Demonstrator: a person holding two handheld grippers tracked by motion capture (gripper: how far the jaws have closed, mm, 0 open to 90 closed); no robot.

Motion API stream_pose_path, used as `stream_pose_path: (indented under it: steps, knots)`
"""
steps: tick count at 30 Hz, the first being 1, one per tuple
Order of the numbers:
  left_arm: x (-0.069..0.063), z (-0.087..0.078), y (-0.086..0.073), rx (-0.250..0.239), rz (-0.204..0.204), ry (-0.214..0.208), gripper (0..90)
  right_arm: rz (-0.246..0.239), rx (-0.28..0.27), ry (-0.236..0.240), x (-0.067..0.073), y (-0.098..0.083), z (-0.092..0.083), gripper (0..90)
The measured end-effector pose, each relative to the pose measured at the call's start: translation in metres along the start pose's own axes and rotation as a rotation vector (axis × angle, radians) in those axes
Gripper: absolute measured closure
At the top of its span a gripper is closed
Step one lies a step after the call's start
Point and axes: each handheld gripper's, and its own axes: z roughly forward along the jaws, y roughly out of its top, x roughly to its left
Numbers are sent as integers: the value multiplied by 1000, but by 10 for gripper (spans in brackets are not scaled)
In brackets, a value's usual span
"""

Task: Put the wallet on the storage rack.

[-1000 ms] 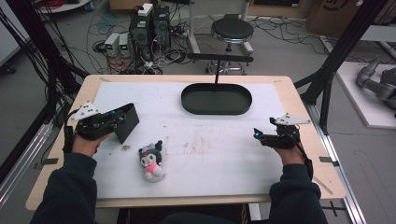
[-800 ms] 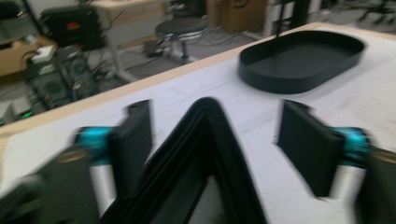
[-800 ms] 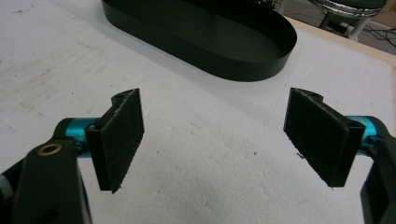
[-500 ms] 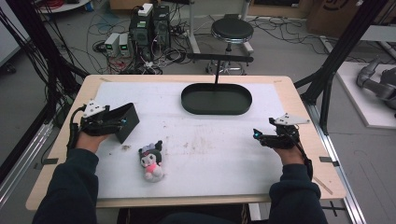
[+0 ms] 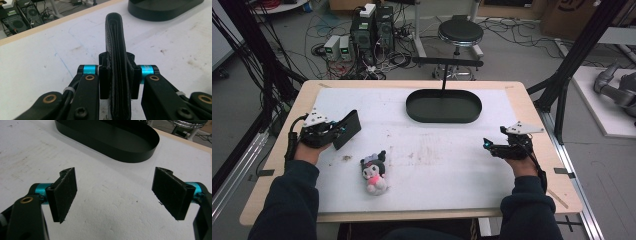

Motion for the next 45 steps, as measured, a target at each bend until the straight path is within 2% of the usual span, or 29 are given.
stream_pose_path:
  steps: [6, 12, 16, 21, 27, 32, 36, 40, 45]
  knots:
    - [3, -5, 8, -89, -79, -19, 766, 2, 1, -2, -1, 0, 0, 205]
    - [3, -8, 27, -153, -101, -48, 766, 3, -2, 0, 0, 0, 0, 205]
    - [-1, -1, 46, -168, -69, -84, 767, 9, -7, -2, 0, 1, 0, 205]
    - [-12, 14, 77, -169, -10, -135, 766, 10, -11, -5, -2, 1, 1, 205]
    - [-27, 44, 112, -157, 45, -191, 766, 22, -18, -1, -3, 1, 0, 205]
    - [-40, 72, 135, -129, 54, -224, 765, 27, -24, 1, -4, 1, -1, 205]
    - [-50, 92, 146, -118, 65, -240, 765, 29, -30, 2, -6, 1, -1, 205]
    - [-59, 111, 151, -112, 65, -249, 765, 34, -37, 1, -7, 1, -2, 205]
    - [-68, 134, 157, -76, 84, -247, 765, 34, -39, 3, -8, 1, -2, 205]
